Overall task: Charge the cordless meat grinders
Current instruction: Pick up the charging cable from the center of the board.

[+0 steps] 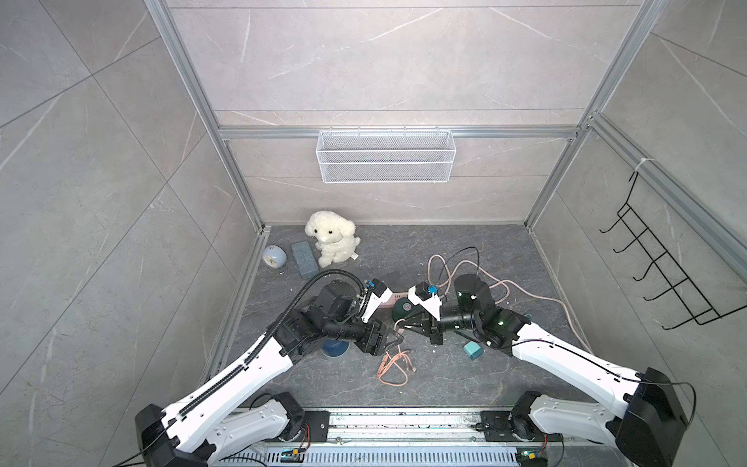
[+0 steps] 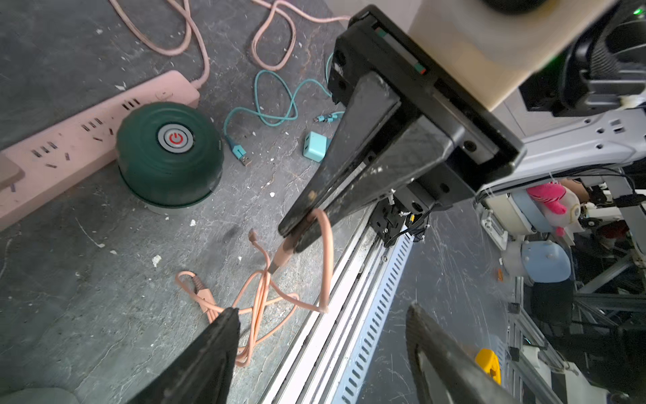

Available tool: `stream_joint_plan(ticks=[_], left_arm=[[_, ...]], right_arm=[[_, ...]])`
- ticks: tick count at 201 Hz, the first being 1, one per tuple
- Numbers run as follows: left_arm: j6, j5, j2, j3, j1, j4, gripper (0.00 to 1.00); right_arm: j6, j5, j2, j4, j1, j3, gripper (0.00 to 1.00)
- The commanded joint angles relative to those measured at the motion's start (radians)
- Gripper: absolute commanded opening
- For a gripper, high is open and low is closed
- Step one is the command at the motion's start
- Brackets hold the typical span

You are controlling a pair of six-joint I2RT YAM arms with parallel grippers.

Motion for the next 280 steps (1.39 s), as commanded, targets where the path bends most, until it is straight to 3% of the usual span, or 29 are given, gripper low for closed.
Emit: stream_joint_plan(ticks=[1,19,64,80,93,133,149,162,176,191,206,242,280], left_arm=[[0.042,-0.087,-0.055,0.035,0.017,0.013,0.79],[0.047,-0.155,-0.102,0.011,0.049,0.015,0.82],[0.064,-0.159,-0.202,-0.051,0.177,0.027,0.83],[0.069,-0.17,-0.214,-0.069,0.203,0.027,0.84],[0.07,-0.194,-0.216,-0.079,0.214,0.023,0.84],[0.058,-0.263,-0.241,-0.12,0.233,0.026,0.84],[0.042,-0.288,-0.251,-0.135,0.238,0.035,0.84],[0.034,-0.296,-0.255,-0.144,0.239,0.043,0.84],[0.032,-0.311,-0.257,-0.152,0.241,0.042,0.84],[0.031,-0.315,-0.254,-0.159,0.243,0.045,0.83],[0.031,-0.316,-0.25,-0.167,0.245,0.056,0.83],[0.037,-0.328,-0.228,-0.163,0.255,0.059,0.83],[0.041,-0.379,-0.232,-0.176,0.263,0.071,0.83]], right_arm=[[0.159,-0.145,-0.001,0.192,-0.053,-0.004,0.07],[0.318,-0.245,0.026,0.356,-0.093,-0.008,0.07],[0.704,-0.425,0.104,0.809,-0.131,-0.002,0.08],[0.938,-0.446,0.165,1.105,-0.142,-0.003,0.08],[1.202,-0.448,0.236,1.386,-0.161,0.012,0.08],[1.312,-0.443,0.289,1.385,-0.167,0.054,0.07],[1.307,-0.398,0.286,1.303,-0.183,0.064,0.07],[1.22,-0.345,0.254,1.116,-0.194,0.07,0.07],[1.021,-0.265,0.18,0.796,-0.195,0.091,0.07],[0.772,-0.162,0.118,0.322,-0.191,0.172,0.07],[0.695,-0.068,0.106,0.066,-0.193,0.249,0.06],[0.724,-0.01,0.123,-0.111,-0.193,0.335,0.06],[0.766,-0.065,0.161,-0.238,-0.193,0.448,0.06]])
